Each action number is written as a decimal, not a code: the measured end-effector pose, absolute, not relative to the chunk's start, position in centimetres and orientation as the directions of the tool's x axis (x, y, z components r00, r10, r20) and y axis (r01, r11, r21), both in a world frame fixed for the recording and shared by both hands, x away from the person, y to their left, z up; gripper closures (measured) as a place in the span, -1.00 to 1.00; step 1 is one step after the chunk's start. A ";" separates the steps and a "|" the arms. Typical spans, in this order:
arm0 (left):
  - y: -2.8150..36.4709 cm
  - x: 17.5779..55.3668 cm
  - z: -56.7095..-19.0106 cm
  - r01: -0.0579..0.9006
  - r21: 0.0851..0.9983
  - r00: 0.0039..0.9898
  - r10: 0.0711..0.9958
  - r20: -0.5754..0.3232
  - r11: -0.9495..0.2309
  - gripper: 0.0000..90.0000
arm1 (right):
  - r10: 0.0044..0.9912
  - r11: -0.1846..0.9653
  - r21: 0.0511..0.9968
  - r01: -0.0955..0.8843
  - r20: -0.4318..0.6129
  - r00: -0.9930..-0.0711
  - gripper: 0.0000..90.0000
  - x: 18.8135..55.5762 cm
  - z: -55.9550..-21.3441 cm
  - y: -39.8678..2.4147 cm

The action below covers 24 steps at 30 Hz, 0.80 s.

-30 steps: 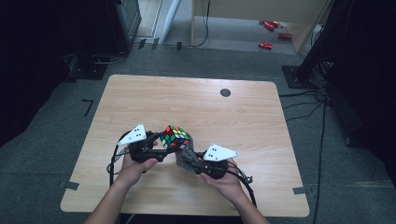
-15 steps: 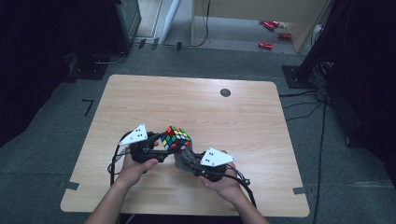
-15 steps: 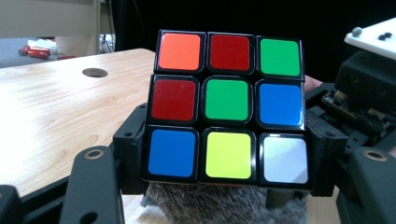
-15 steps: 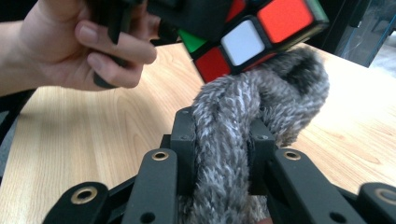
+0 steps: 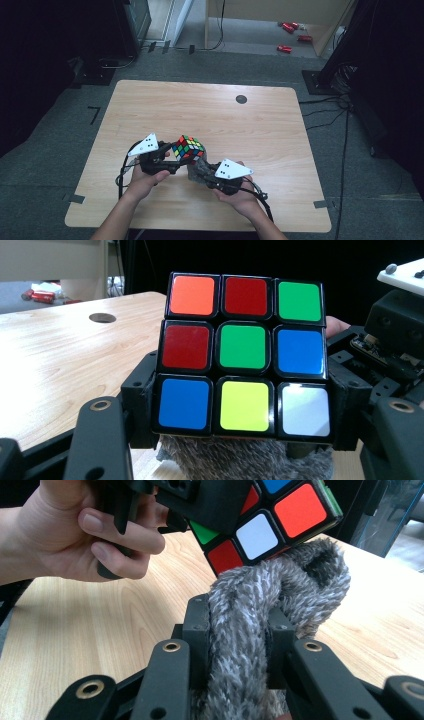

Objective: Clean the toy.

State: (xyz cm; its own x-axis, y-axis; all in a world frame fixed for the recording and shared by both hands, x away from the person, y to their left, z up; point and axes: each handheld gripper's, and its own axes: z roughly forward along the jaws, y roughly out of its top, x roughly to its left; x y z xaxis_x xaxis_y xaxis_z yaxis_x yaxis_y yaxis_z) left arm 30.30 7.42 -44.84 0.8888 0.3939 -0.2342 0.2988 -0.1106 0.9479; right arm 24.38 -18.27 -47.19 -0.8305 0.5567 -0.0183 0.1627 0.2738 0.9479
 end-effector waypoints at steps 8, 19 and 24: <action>6.9 30.1 -44.9 0.290 0.947 0.897 0.385 -0.218 -0.138 -0.24 | 0.632 0.194 0.969 0.153 -0.004 -0.775 0.58 25.2 -46.1 -20.3; 6.8 29.4 -44.6 0.254 0.966 0.826 0.530 -0.192 -0.047 -0.24 | 0.555 0.248 0.949 0.196 0.027 -0.832 0.55 24.3 -47.7 -17.7; 6.0 29.1 -45.2 0.285 0.958 0.796 0.556 -0.240 0.006 -0.24 | 0.603 0.152 0.951 0.270 0.127 -0.787 0.57 24.5 -47.9 -17.5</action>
State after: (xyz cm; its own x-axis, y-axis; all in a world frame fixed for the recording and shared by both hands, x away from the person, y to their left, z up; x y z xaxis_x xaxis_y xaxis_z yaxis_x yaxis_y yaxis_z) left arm 29.12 5.98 -45.17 0.7957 0.5560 -0.2402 0.2854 0.0056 0.9584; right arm 24.54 -17.52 -47.93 -0.7873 0.6034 0.1271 0.2699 0.1518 0.9508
